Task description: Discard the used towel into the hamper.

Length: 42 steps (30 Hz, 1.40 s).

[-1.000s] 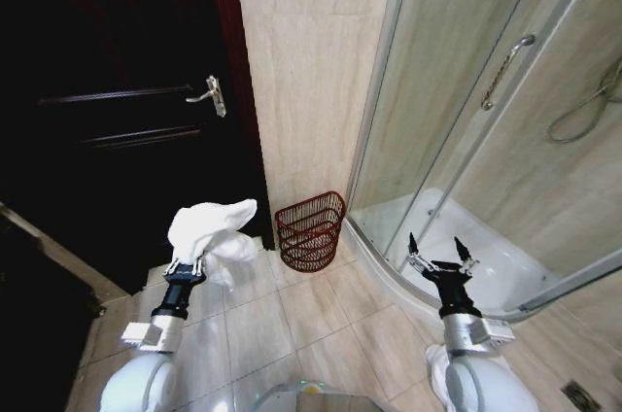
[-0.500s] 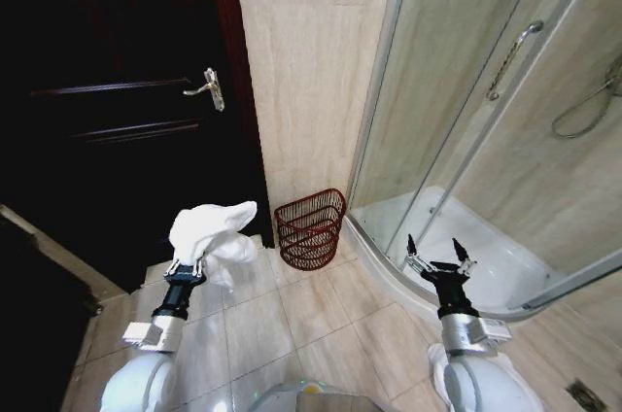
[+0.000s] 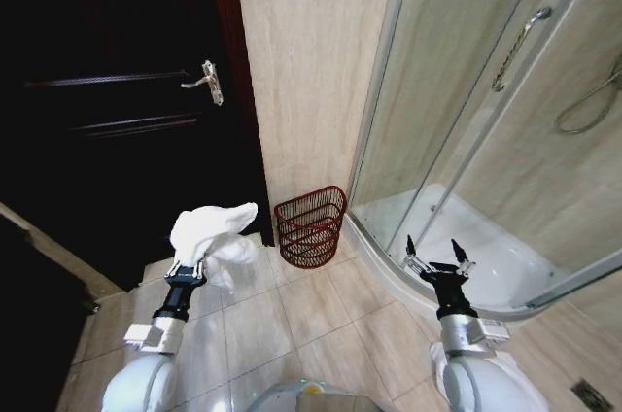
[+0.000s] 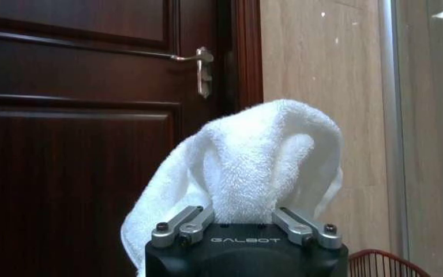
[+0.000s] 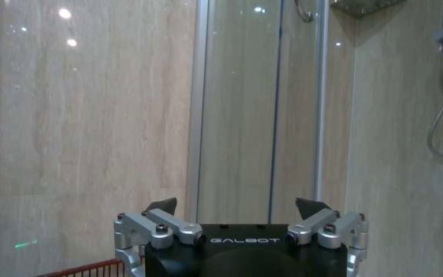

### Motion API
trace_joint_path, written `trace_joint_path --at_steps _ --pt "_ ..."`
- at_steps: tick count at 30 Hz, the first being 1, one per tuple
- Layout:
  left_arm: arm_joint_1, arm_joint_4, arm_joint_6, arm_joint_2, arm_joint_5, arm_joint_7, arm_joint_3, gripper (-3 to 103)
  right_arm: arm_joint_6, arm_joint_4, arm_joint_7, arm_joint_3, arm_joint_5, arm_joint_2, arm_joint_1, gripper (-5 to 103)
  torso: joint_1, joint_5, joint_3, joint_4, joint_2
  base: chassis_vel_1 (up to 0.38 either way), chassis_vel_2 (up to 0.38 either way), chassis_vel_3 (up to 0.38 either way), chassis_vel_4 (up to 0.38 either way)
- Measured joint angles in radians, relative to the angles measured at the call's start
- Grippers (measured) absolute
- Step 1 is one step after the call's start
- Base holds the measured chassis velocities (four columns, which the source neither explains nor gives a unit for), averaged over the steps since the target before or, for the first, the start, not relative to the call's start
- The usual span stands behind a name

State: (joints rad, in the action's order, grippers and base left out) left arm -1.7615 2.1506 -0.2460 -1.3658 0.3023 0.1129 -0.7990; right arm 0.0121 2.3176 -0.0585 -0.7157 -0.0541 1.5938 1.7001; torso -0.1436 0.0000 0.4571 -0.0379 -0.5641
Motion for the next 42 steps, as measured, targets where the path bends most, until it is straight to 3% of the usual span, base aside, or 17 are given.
trace_joint_path --at_steps 42 --pt "0.019 -0.037 0.001 0.02 0.024 0.022 -0.005 14 0.004 -0.017 0.001 0.008 0.037 0.013 0.001 100 0.067 0.0 -0.102 0.0 0.169 0.0 0.0 0.0 0.0"
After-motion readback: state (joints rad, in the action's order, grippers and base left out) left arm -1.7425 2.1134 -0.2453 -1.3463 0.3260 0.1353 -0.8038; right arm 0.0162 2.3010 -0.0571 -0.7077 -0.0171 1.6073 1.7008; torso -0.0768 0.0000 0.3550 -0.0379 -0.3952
